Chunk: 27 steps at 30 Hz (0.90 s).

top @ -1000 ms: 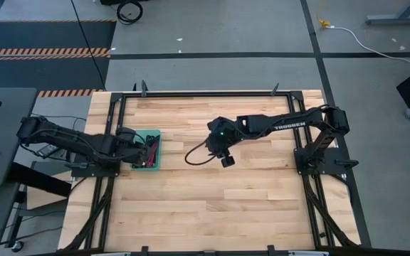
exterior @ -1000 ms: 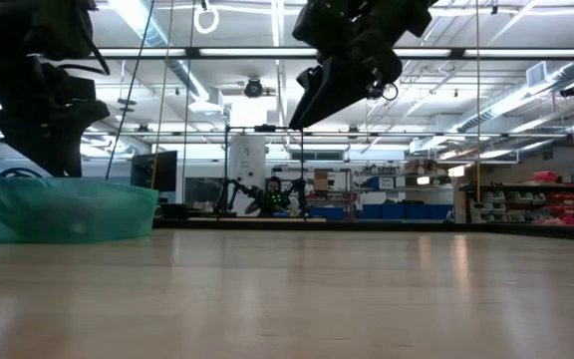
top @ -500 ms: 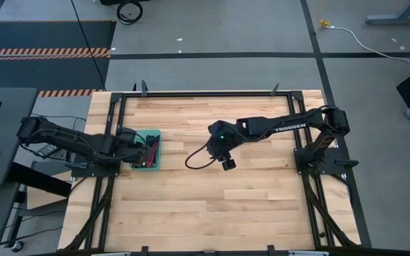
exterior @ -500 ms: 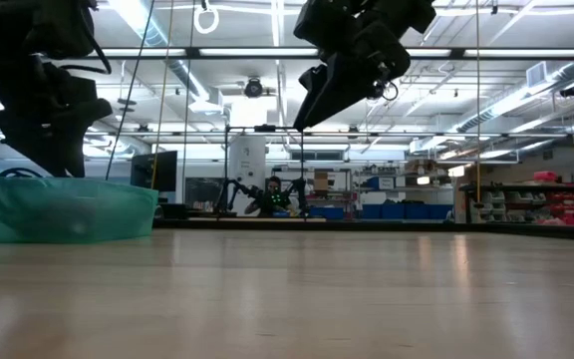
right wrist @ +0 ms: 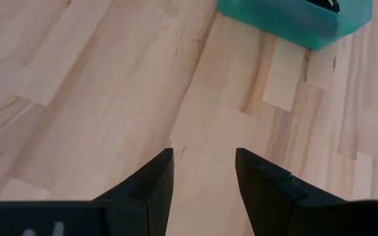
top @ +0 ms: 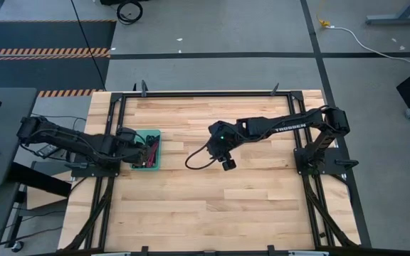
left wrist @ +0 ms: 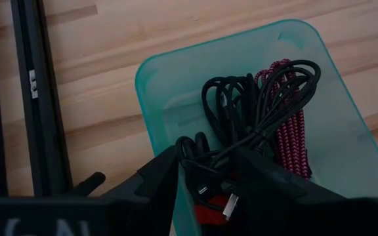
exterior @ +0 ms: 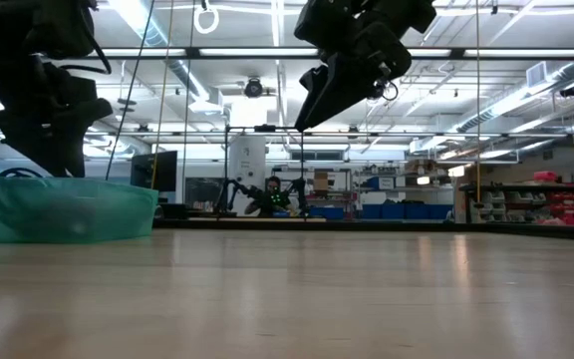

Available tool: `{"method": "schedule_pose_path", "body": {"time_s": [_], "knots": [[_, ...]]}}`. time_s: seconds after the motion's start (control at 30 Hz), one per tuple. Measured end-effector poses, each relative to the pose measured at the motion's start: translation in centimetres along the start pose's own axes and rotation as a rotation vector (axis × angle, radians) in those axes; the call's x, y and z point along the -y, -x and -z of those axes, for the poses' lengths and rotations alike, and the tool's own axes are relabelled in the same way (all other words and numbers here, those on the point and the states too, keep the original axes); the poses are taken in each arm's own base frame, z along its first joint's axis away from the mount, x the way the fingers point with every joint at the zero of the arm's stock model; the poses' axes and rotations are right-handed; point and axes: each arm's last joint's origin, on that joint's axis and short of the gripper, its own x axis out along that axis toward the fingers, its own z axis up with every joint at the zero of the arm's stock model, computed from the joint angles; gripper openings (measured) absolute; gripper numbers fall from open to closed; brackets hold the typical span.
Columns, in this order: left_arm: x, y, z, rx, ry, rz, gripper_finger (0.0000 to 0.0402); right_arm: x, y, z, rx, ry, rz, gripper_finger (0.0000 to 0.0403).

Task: Pick and place USB-C Cables
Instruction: Move the green bin to the center of the table

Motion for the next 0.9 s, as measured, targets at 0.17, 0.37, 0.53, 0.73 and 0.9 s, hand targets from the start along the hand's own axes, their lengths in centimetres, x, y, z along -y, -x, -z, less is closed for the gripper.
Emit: {"method": "schedule_pose_path", "body": {"time_s": [0.17,0.37,0.53,0.73,0.9], "knots": [[-0.01,0.0,0.0,0.0,-0.001,-0.001,0.016,0.06,0.01,0.05,-0.003,0.001,0.001,0.0169],[0.0,0.0,0.02,-0.008,-0.003,0.001,0.0159,-0.12,0.01,0.28,-0.029,-0.013,-0.011,0.0169],[0.0,0.0,0.01,-0.008,0.004,0.001,0.0145,-0.35,0.01,0.57,-0.063,-0.027,-0.026,0.0169],[0.01,0.0,0.01,-0.008,0.006,0.001,0.012,-0.22,0.02,0.6,-0.062,-0.029,-0.023,0.0169],[0.01,0.01,0.01,-0.008,0.007,0.001,0.01,-0.22,0.01,0.62,-0.064,-0.04,-0.023,0.0169]]}}
